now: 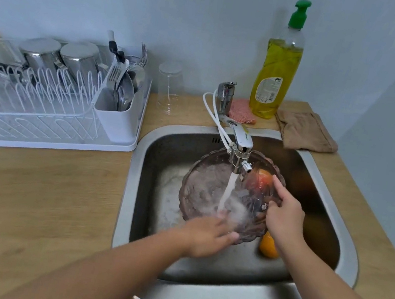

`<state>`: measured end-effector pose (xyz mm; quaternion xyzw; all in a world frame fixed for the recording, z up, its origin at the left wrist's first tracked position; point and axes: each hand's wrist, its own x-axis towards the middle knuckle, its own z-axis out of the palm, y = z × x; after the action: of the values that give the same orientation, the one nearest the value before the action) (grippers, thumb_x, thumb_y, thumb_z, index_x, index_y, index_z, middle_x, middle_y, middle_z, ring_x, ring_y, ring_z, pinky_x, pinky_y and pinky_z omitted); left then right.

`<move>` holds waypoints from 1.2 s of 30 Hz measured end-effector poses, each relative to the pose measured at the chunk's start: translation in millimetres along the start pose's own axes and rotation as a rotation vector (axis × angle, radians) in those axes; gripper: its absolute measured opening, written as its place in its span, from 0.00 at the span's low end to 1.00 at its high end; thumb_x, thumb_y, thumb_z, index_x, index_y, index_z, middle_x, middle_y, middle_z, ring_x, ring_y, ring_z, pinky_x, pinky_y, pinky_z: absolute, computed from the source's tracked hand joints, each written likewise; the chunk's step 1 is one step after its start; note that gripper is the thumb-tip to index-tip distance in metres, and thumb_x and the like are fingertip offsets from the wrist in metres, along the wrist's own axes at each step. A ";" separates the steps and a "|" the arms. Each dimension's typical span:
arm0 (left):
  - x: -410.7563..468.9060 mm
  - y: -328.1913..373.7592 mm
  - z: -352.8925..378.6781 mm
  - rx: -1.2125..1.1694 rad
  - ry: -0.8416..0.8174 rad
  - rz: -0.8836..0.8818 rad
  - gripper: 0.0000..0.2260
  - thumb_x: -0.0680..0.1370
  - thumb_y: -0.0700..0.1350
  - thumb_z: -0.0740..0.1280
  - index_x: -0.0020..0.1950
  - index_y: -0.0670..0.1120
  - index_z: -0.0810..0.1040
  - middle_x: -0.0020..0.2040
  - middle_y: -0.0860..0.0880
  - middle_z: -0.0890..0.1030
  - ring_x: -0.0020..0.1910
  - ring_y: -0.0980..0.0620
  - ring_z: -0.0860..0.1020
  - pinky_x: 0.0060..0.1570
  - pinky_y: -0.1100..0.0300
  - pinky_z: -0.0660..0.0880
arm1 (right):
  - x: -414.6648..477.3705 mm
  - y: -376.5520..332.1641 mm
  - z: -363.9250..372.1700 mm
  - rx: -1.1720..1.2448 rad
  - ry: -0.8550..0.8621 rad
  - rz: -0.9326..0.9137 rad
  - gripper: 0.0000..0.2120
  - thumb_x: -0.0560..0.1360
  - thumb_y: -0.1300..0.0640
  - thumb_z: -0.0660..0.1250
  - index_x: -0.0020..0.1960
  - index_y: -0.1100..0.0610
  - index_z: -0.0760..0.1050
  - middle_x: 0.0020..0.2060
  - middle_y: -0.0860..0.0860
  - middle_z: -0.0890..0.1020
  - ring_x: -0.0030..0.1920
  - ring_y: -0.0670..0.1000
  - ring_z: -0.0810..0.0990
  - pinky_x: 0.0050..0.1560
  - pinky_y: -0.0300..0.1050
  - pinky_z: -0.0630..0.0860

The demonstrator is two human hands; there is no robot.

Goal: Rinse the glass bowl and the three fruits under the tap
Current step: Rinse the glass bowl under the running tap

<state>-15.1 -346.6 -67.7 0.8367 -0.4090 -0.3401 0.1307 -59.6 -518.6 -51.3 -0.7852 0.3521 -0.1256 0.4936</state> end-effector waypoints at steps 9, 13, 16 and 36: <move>14.9 -47.8 -6.0 0.221 0.212 0.032 0.27 0.80 0.63 0.47 0.78 0.54 0.55 0.79 0.52 0.56 0.77 0.48 0.56 0.73 0.50 0.57 | 2.3 3.6 -8.3 0.010 -0.094 0.006 0.27 0.79 0.68 0.57 0.71 0.44 0.66 0.69 0.49 0.72 0.62 0.50 0.74 0.60 0.44 0.75; 22.0 -88.4 -25.8 0.353 0.314 -0.161 0.32 0.81 0.62 0.49 0.79 0.48 0.40 0.79 0.49 0.40 0.77 0.51 0.39 0.75 0.53 0.40 | -0.9 10.6 -4.8 -0.037 -0.178 0.018 0.28 0.78 0.68 0.58 0.70 0.42 0.67 0.66 0.49 0.75 0.62 0.50 0.75 0.62 0.48 0.76; 36.8 -88.6 -37.3 0.356 0.342 -0.196 0.34 0.81 0.63 0.48 0.78 0.48 0.36 0.78 0.49 0.36 0.77 0.52 0.37 0.73 0.55 0.37 | -5.9 11.9 -1.4 -0.014 -0.228 0.044 0.29 0.78 0.69 0.58 0.71 0.41 0.66 0.65 0.47 0.75 0.60 0.50 0.76 0.58 0.50 0.78; 8.2 -74.0 -17.4 0.216 0.434 -0.324 0.36 0.78 0.56 0.61 0.78 0.55 0.41 0.76 0.48 0.30 0.76 0.48 0.34 0.75 0.49 0.40 | 4.4 18.3 3.8 0.139 -0.257 0.017 0.29 0.79 0.70 0.56 0.69 0.40 0.69 0.65 0.47 0.75 0.55 0.46 0.77 0.46 0.35 0.78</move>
<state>44.2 -307.3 -95.5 0.9534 -0.2662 -0.1240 0.0693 -62.2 -523.9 -69.5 -0.7556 0.2831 -0.0438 0.5891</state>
